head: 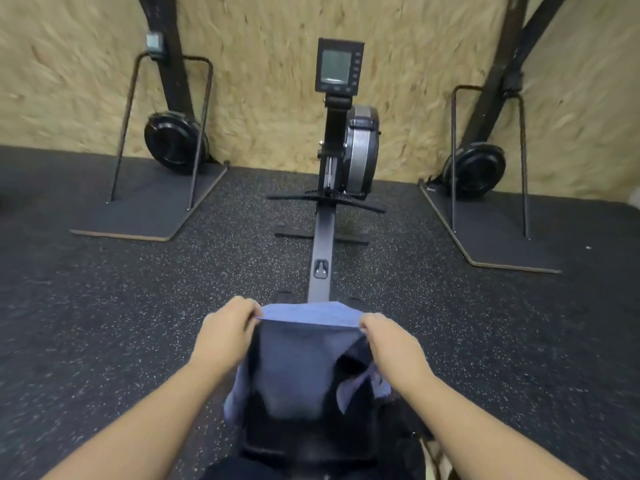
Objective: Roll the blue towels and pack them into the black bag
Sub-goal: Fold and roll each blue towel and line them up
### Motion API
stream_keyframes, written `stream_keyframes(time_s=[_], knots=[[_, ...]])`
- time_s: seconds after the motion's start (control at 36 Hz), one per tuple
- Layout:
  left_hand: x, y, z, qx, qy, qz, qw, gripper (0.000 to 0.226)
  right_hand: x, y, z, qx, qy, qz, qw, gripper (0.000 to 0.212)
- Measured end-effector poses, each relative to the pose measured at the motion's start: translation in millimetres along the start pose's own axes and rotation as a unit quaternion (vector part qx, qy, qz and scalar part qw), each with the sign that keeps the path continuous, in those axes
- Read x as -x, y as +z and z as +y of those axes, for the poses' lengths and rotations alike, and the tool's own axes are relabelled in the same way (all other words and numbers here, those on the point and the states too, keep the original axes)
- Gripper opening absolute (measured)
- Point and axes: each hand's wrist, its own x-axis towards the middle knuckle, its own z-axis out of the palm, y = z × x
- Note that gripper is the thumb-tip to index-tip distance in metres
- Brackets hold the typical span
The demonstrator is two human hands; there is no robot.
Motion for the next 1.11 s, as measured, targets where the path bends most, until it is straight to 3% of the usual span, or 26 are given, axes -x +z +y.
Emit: stream_keyframes(time_s=[0.33,0.47,0.67,0.86,1.11], knots=[[63,-85,52,-0.039,0.043,0.055,0.997,0.021,92,-92,-29,0.012,0.011,0.127,0.992,0.020],[83,-109,57,-0.019,0.024,0.083,0.996,0.030,125,-113,-44,0.000,0.002,0.177,0.984,0.022],[118,-127,52,0.026,-0.023,0.096,0.995,0.017,169,-125,-56,-0.051,-0.046,0.233,0.970,0.016],[152,-150,67,-0.028,0.019,0.140,0.990,0.018,209,-147,-71,-0.090,-0.071,0.269,0.956,0.015],[147,-191,85,0.008,0.058,0.198,0.978,0.028,229,-180,-67,-0.121,-0.058,0.301,0.944,0.013]])
